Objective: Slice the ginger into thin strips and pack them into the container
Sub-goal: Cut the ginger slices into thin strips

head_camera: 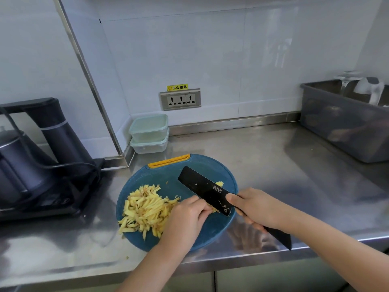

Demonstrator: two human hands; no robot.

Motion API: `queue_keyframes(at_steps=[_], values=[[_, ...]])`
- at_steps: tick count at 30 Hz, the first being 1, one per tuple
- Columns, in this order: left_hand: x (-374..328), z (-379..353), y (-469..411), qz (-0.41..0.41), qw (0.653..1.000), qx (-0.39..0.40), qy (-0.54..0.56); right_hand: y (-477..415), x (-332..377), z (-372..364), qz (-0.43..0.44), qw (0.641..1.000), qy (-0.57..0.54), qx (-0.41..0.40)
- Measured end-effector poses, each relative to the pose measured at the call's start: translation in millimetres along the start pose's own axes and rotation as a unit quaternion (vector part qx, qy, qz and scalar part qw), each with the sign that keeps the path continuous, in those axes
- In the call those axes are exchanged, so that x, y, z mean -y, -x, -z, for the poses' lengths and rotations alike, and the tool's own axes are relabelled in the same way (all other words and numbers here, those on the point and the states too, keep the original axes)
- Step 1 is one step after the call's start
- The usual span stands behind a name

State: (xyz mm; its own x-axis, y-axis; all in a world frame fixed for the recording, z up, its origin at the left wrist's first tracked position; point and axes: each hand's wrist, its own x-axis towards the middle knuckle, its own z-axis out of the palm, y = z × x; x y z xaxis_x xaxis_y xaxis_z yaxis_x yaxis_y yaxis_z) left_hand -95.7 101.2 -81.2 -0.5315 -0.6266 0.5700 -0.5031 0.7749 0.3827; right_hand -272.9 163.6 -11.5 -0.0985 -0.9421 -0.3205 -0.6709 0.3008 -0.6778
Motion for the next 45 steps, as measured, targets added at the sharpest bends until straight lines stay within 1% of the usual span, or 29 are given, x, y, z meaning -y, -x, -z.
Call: queue_keyframes(at_steps=[11, 17, 20, 23, 26, 32, 36, 38, 41, 45], values=[[1, -1, 1, -0.001, 1.000, 0.002, -0.007, 2, 5, -4, 0.000, 1.000, 0.016, -0.008], [1, -1, 1, -0.007, 1.000, 0.002, -0.018, 4, 9, -4, 0.031, 0.997, 0.071, -0.010], [1, -2, 1, -0.013, 1.000, 0.004, -0.023, 1, 7, -5, 0.028, 0.997, 0.073, -0.015], [1, -2, 1, -0.012, 1.000, 0.007, -0.016, -4, 5, -6, 0.021, 0.996, 0.087, -0.003], [0, -1, 0, -0.013, 1.000, 0.007, -0.013, -9, 0, -5, 0.007, 0.997, 0.071, -0.002], [0, 0, 0, -0.011, 1.000, 0.007, -0.012, -14, -1, -9, 0.010, 0.996, 0.085, 0.001], [1, 0, 0, -0.009, 1.000, 0.005, -0.008, -15, 0, -11, -0.005, 1.000, 0.016, 0.009], [2, 0, 0, -0.010, 1.000, 0.004, -0.009, -15, 2, -13, -0.010, 1.000, 0.008, 0.016], [3, 0, 0, -0.014, 1.000, 0.002, -0.012, -19, 6, -17, 0.001, 1.000, 0.021, 0.016], [4, -2, 2, -0.010, 1.000, 0.002, -0.019, -30, 15, -25, 0.030, 0.996, 0.079, -0.025]])
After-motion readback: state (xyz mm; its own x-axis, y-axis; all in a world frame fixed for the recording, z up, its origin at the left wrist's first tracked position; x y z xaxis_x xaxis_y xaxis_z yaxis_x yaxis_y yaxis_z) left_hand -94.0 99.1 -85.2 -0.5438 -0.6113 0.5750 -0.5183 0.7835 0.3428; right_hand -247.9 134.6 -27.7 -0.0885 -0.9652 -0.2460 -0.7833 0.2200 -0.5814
